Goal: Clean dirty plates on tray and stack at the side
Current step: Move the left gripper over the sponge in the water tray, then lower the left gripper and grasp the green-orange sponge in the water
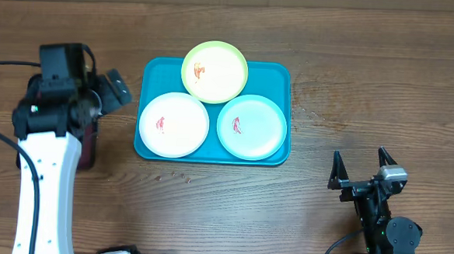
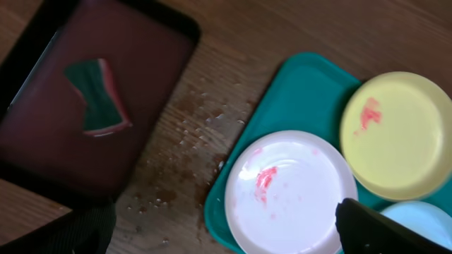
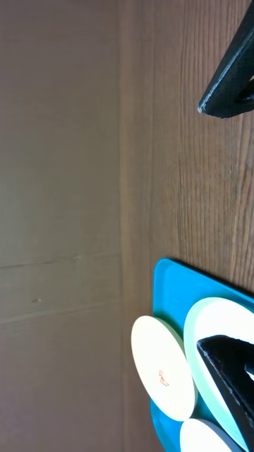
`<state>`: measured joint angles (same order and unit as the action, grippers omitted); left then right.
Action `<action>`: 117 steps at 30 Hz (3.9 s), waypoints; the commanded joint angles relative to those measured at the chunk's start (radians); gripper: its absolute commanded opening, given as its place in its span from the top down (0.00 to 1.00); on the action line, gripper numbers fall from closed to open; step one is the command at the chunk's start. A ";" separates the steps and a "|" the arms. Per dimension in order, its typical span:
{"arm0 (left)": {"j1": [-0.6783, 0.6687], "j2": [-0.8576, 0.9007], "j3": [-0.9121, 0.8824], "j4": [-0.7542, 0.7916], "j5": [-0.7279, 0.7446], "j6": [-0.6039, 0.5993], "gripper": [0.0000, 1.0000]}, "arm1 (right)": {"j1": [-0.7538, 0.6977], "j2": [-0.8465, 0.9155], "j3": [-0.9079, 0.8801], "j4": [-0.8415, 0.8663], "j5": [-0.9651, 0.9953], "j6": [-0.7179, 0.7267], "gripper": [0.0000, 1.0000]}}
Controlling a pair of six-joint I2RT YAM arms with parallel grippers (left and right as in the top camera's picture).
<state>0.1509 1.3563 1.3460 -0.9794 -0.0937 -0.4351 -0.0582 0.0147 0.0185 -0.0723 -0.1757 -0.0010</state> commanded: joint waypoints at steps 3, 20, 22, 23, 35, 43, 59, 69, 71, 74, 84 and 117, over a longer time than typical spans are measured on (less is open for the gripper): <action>0.146 0.068 0.026 0.080 -0.008 -0.076 0.00 | 0.004 -0.012 -0.010 0.003 0.006 -0.007 0.00; 0.365 0.428 0.025 0.202 0.063 -0.145 0.03 | 0.004 -0.012 -0.010 0.003 0.007 -0.007 0.00; 0.365 0.474 0.025 0.192 0.064 -0.144 0.03 | 0.004 -0.012 -0.010 0.003 0.007 -0.007 0.00; 0.365 0.497 0.025 0.191 0.064 -0.137 0.03 | 0.004 -0.012 -0.010 0.003 0.006 -0.007 0.00; 0.370 0.620 0.025 0.212 0.064 0.030 0.05 | 0.004 -0.012 -0.010 0.003 0.007 -0.007 0.00; 0.390 0.669 0.024 0.209 0.061 0.092 0.09 | 0.004 -0.012 -0.010 0.003 0.006 -0.007 0.00; 0.412 0.685 0.024 0.244 0.068 0.099 0.12 | 0.004 -0.012 -0.010 0.003 0.006 -0.007 0.00; 0.412 0.685 0.024 0.331 0.054 0.221 0.06 | 0.004 -0.012 -0.010 0.003 0.007 -0.007 0.00; 0.412 0.685 0.024 0.330 0.054 0.249 0.23 | 0.004 -0.012 -0.010 0.003 0.007 -0.007 0.00; 0.413 0.685 0.024 0.327 0.054 0.249 0.67 | 0.004 -0.012 -0.010 0.003 0.006 -0.007 0.00; 0.412 0.685 0.024 0.357 0.054 0.248 0.00 | 0.004 -0.012 -0.010 0.003 0.006 -0.007 0.00; 0.412 0.686 0.017 0.430 -0.010 0.248 0.00 | 0.004 -0.012 -0.010 0.003 0.007 -0.007 0.00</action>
<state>0.5610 2.0239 1.3548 -0.5476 -0.0948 -0.1947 -0.0582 0.0147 0.0185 -0.0723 -0.1757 -0.0010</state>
